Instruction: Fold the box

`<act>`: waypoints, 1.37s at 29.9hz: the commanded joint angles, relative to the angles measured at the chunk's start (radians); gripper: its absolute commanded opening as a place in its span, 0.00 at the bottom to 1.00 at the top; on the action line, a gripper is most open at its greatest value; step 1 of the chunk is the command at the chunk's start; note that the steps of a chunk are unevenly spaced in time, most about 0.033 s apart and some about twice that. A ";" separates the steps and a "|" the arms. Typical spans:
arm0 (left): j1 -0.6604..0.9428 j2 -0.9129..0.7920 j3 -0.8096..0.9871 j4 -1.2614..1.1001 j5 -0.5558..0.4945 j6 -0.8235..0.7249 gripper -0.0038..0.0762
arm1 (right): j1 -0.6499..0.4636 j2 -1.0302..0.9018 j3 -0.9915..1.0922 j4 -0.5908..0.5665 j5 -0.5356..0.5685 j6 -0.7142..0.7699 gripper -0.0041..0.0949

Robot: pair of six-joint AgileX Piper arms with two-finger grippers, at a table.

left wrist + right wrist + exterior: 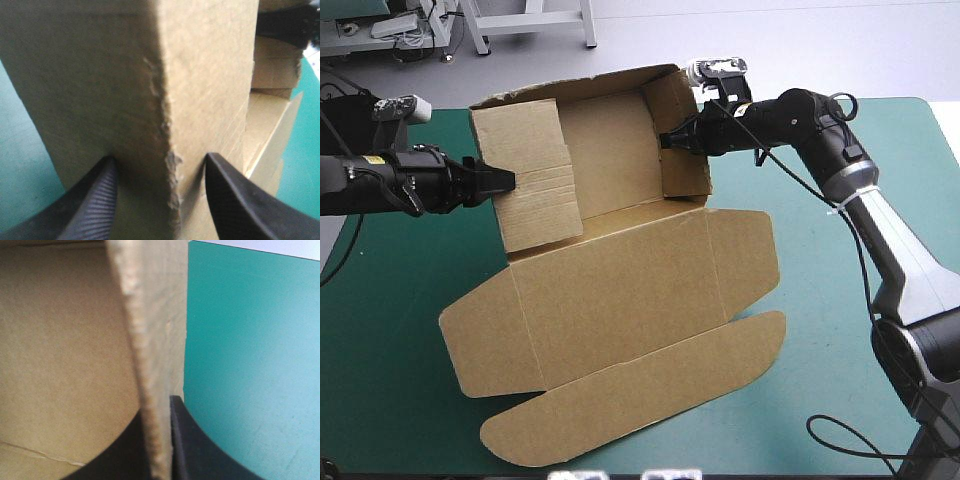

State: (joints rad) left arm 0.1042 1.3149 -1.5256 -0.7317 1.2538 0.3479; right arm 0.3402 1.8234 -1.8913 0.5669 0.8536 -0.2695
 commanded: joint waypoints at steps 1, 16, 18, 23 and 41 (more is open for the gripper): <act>-0.030 -0.005 -0.027 0.026 -0.016 -0.069 0.53 | 0.033 -0.059 -0.035 0.078 -0.047 0.033 0.03; -0.068 0.064 -0.027 0.217 -0.290 -0.200 0.16 | 0.066 -0.059 -0.035 0.029 0.022 0.130 0.04; -0.072 0.073 -0.027 0.216 -0.266 -0.200 0.04 | 0.066 -0.059 -0.035 0.015 0.042 0.130 0.04; -0.123 0.088 -0.027 0.219 -0.237 -0.206 0.04 | 0.066 -0.059 -0.035 -0.105 0.115 0.195 0.04; -0.489 0.247 -0.027 0.618 -0.156 -0.493 0.04 | 0.066 -0.053 -0.033 -0.359 0.396 0.329 0.04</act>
State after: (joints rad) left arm -0.3387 1.5621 -1.5227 -0.0852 1.1268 -0.1157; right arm 0.3965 1.8217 -1.8943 0.1352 1.2476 0.0665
